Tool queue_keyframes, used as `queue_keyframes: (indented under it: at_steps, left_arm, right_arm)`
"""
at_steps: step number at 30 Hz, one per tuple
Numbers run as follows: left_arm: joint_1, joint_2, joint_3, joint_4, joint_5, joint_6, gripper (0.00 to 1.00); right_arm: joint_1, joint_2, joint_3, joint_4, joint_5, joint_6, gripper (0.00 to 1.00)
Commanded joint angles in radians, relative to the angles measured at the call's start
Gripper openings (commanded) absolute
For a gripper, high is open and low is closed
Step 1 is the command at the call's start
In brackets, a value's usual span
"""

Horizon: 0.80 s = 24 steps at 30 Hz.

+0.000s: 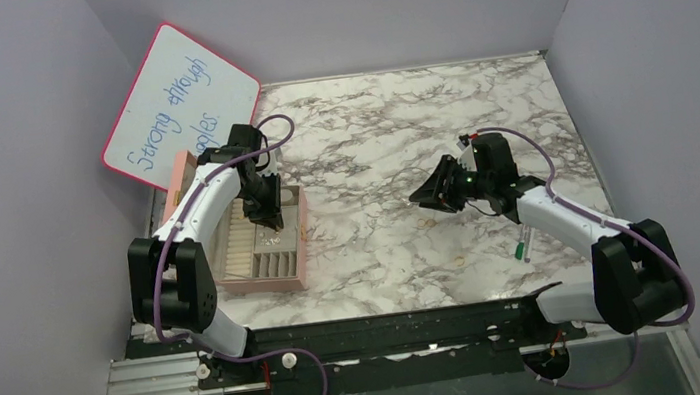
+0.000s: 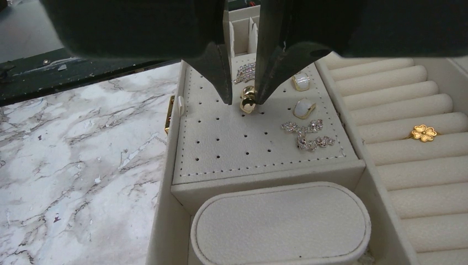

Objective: Organize the mixed jewelry

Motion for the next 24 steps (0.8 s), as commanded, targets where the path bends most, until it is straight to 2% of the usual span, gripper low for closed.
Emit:
queue_keyframes:
  at_steps: [1,6,10,13,16,20,24]
  left_arm:
    - [-0.007,-0.038,0.015,0.001,0.015,0.002,0.21]
    - [-0.008,-0.044,0.025,-0.006,-0.029,-0.001,0.22]
    - [-0.007,-0.049,0.035,-0.007,-0.047,-0.002,0.28]
    - [-0.007,-0.047,0.036,-0.007,-0.053,-0.002,0.29]
    - [-0.007,-0.042,0.032,-0.004,-0.071,-0.003,0.27]
    - [-0.007,-0.034,0.028,-0.003,-0.109,-0.002,0.19]
    - [-0.008,-0.031,0.017,-0.001,-0.068,0.0,0.19]
  right_arm:
    - [-0.004,-0.023,-0.004,-0.01,0.022,-0.016,0.41]
    - [-0.004,-0.027,-0.004,-0.012,0.023,-0.017,0.41]
    - [-0.004,-0.028,-0.006,-0.012,0.023,-0.017,0.41]
    - [-0.004,-0.028,-0.006,-0.012,0.027,-0.017,0.41]
    - [-0.004,-0.028,-0.007,-0.011,0.026,-0.017,0.41]
    - [-0.004,-0.028,-0.008,-0.01,0.029,-0.017,0.41]
    - [-0.004,-0.027,-0.008,-0.01,0.03,-0.017,0.41]
